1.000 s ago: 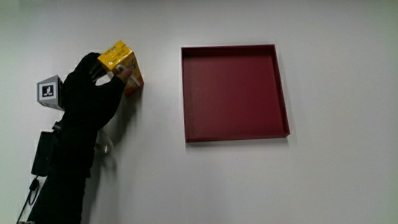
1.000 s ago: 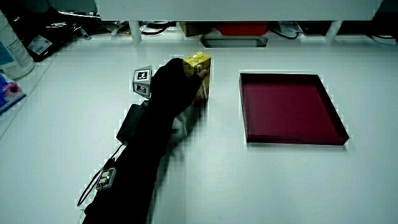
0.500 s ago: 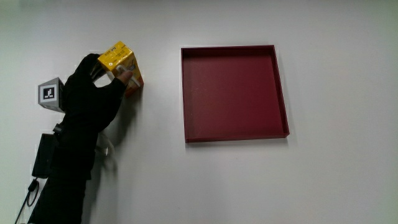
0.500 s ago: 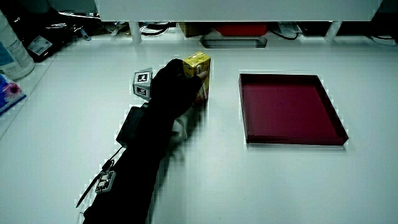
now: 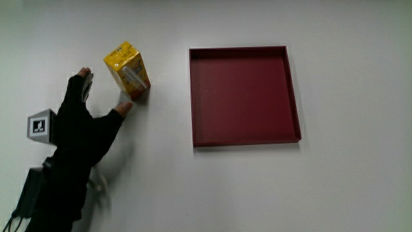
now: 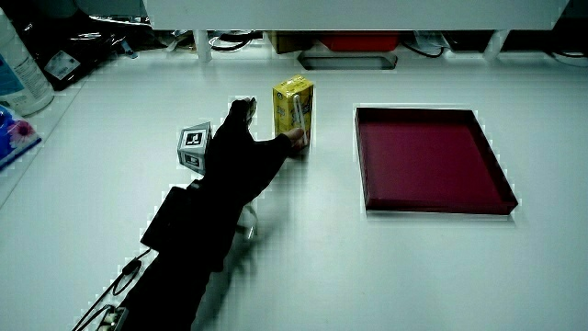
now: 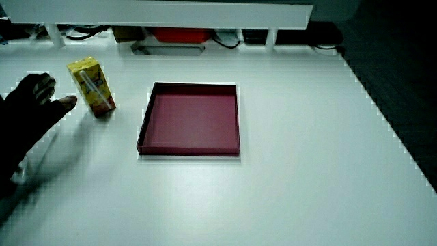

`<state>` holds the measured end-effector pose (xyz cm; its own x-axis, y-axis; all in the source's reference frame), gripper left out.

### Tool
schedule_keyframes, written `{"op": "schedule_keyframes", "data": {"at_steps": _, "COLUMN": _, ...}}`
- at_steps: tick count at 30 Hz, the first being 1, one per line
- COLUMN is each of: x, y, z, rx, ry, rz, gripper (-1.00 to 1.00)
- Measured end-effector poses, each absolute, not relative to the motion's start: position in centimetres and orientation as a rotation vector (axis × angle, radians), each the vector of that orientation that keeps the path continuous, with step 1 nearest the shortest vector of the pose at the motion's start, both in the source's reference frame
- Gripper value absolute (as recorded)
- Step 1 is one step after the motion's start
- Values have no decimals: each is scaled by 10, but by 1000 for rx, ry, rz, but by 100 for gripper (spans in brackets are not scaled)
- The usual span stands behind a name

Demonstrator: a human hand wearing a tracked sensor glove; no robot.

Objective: Place ice redtea

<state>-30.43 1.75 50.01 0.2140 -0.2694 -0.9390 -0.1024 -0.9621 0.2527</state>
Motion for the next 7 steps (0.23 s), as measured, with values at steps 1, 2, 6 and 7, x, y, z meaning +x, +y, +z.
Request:
{"op": "schedule_keyframes", "data": {"at_steps": 1, "x": -306, "y": 24, "z": 498, "rx": 2352, "ry": -375, "rz": -1824, "gripper": -100}}
{"op": "schedule_keyframes", "data": {"at_steps": 2, "x": -307, "y": 30, "z": 495, "rx": 2366, "ry": -388, "rz": -1794, "gripper": -100}}
{"op": "schedule_keyframes", "data": {"at_steps": 6, "x": -306, "y": 52, "z": 483, "rx": 2425, "ry": -308, "rz": -1754, "gripper": -100}}
{"op": "schedule_keyframes", "data": {"at_steps": 7, "x": -305, "y": 59, "z": 479, "rx": 2432, "ry": -300, "rz": -1747, "gripper": -100}}
